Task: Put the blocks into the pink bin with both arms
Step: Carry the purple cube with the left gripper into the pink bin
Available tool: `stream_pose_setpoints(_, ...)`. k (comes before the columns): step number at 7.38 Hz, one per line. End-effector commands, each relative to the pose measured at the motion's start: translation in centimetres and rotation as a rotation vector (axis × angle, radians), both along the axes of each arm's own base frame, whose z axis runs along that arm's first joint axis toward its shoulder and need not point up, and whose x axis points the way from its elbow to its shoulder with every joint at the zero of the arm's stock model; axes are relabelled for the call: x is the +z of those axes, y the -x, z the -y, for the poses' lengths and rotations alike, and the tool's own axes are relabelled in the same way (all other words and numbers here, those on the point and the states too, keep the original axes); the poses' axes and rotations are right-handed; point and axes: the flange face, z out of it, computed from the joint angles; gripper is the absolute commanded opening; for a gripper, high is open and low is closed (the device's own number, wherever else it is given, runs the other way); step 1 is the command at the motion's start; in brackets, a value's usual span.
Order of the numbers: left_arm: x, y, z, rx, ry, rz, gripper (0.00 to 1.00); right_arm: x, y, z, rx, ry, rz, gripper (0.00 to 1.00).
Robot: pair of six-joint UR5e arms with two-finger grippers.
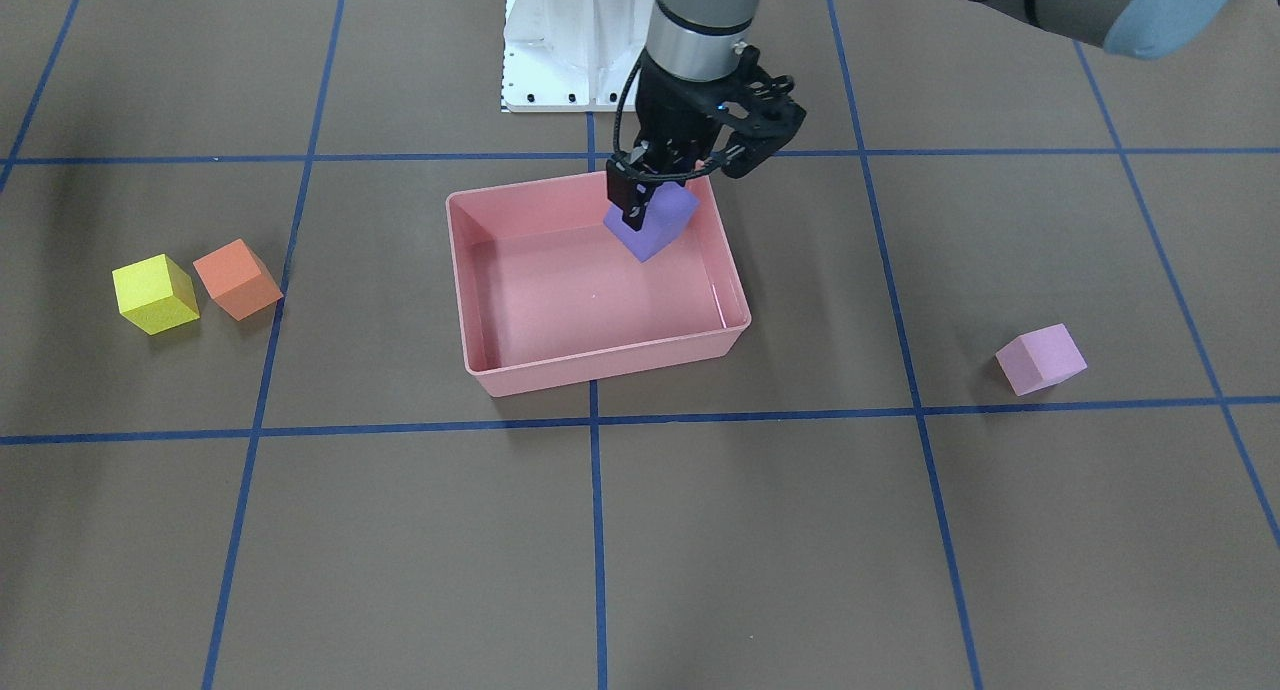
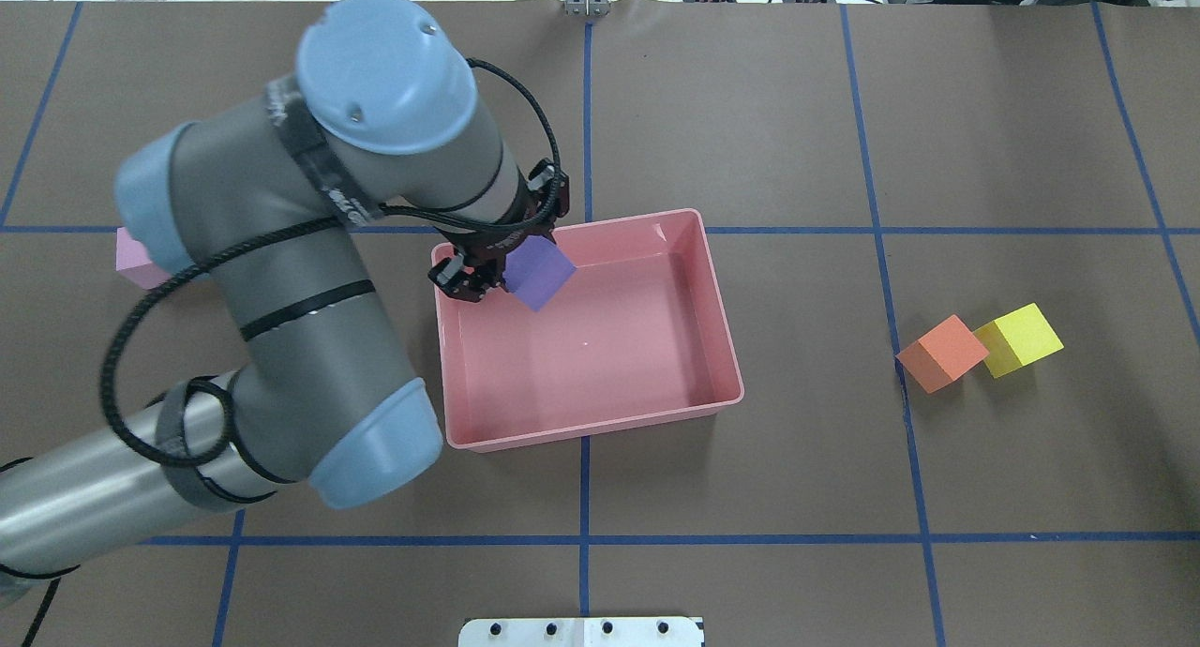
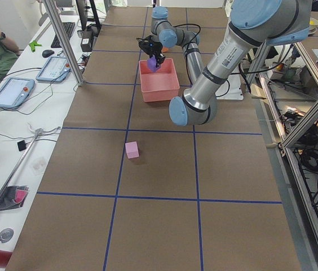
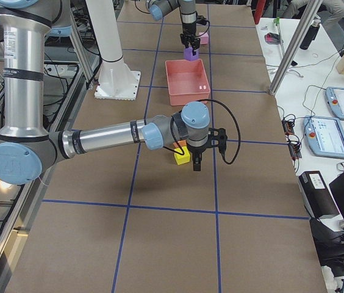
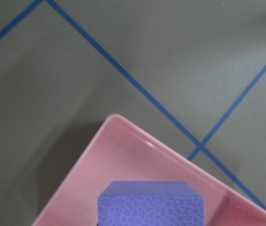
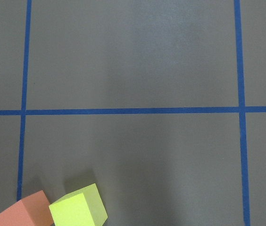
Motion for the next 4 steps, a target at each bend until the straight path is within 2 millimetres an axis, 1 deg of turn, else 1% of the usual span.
stream_pose_setpoints(1,0.1,-6.4,-0.9,0.006,-0.015,0.023,0.16,0.3,2.8,-0.5,-0.038,-0.037,-0.033,1.00)
stream_pose_setpoints(2,0.3,-7.4,-1.3,0.009,-0.023,0.032,0.28,0.0,4.4,-0.5,-0.065,-0.041,-0.038,1.00)
stream_pose_setpoints(3,0.6,-7.8,-1.7,0.024,-0.032,0.040,0.99,-0.4,6.9,-0.5,-0.071,-0.021,-0.063,1.00)
stream_pose_setpoints(4,0.3,-7.8,-2.0,0.029,-0.033,0.038,1.00,-1.5,9.5,-0.9,-0.081,-0.028,-0.092,1.00)
